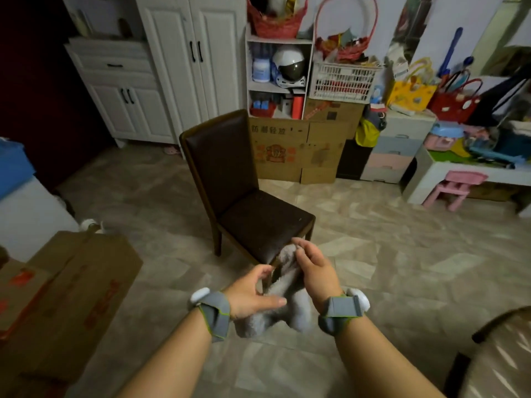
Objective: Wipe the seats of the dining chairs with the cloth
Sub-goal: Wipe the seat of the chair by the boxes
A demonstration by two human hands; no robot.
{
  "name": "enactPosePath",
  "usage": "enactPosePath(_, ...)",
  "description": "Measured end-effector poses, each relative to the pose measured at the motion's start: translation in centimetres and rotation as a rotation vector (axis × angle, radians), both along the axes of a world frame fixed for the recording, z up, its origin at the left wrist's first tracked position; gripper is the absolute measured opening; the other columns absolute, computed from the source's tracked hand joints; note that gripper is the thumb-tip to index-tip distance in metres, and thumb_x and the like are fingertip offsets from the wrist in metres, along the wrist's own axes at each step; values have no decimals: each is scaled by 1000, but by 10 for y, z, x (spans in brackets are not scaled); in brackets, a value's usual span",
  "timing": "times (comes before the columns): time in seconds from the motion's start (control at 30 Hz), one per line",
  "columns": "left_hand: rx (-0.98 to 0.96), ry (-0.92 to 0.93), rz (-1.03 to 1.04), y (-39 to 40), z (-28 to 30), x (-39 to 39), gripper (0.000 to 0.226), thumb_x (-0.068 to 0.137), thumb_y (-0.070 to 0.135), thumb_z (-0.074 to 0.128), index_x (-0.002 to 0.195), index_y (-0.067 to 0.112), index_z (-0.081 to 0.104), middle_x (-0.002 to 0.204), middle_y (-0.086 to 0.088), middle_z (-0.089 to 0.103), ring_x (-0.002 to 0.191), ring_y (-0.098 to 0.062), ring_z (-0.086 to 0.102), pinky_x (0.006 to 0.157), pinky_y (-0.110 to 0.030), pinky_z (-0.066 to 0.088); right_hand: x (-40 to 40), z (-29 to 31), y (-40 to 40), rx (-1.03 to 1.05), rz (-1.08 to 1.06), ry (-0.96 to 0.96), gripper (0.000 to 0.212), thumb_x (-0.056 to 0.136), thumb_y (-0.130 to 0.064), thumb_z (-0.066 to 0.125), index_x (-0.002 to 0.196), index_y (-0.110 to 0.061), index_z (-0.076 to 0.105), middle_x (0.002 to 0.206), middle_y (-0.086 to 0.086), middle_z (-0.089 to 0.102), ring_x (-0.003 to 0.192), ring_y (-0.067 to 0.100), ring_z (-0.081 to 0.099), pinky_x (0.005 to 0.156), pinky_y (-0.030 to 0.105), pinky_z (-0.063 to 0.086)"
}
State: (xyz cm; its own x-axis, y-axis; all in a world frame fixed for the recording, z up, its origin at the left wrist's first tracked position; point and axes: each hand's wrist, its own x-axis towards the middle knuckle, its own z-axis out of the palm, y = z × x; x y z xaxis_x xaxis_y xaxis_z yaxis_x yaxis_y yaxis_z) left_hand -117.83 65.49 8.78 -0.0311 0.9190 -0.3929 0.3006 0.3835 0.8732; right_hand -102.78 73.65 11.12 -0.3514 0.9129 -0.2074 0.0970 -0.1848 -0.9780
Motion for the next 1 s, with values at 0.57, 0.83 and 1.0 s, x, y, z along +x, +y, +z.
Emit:
enactPosePath(0.57,-75,786,101,242,-42,-192,35,79,60,41,71,27,50,89,4,55,95,-20,51,88,-37,37,-141,-59,288,226,316,-450,12,80,-20,74,86,-26,65,80,-8,64,79,9,60,74,24,47)
enactPosePath(0.83,-182,466,-160,313,-70,-269,24,92,27,58,75,30,40,69,4,42,62,-9,39,68,-38,43,-182,-96,360,143,189,-438,9,87,-12,63,88,-15,54,74,-5,55,67,9,51,53,11,39)
enactPosePath(1.0,-165,247,152,368,-107,-318,7,99,14,43,94,10,40,74,-10,46,64,-20,47,61,-32,42,-227,-135,365,21,105,-469,19,88,-9,60,81,-19,46,68,-4,49,61,7,43,52,11,37)
